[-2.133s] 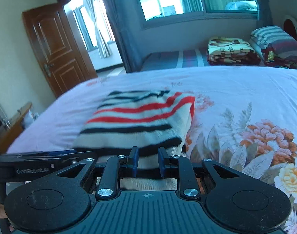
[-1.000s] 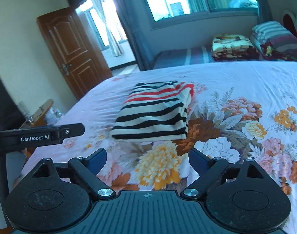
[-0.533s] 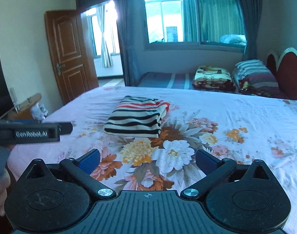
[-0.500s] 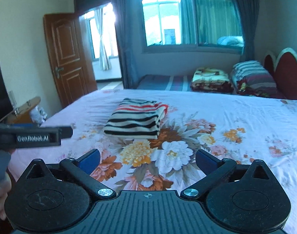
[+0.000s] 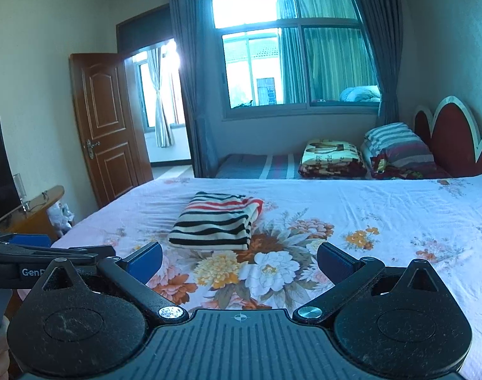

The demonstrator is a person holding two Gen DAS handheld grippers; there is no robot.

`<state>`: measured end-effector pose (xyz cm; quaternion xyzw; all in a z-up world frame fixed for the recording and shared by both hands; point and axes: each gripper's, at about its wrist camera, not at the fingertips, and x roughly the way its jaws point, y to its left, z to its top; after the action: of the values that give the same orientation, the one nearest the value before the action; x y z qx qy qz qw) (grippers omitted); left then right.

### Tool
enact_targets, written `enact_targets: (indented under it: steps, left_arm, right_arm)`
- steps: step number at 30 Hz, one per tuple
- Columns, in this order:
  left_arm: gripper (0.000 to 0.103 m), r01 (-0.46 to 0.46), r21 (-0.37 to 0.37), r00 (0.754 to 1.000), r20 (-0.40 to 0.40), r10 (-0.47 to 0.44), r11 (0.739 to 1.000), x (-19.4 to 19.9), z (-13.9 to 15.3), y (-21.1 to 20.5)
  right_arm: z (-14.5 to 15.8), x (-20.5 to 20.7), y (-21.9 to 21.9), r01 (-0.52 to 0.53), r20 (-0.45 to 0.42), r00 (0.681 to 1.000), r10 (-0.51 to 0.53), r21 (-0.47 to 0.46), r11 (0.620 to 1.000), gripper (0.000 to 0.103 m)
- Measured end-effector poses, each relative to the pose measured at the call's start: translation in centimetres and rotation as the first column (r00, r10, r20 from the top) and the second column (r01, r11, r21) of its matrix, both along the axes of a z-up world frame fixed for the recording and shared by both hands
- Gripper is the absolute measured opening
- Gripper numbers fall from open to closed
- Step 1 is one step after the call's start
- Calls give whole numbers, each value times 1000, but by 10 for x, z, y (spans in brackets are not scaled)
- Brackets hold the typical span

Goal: Fold small clothes

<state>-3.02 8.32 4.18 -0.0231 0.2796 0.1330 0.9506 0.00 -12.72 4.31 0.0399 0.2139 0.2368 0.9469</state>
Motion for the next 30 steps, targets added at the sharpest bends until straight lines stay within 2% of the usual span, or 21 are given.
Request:
enact_targets:
  steps: [17,30]
  left_arm:
    - [98,-49,-16,999,12,49,999,-8,5,2]
    - [98,-51,-15,999,19,51,999,-11,7,3]
  right_arm:
    - [-3,-2,-3,-14,20,1000,14,-17,1000,103]
    - [-3,-4,0,-23,26,999,24,-27,999,103]
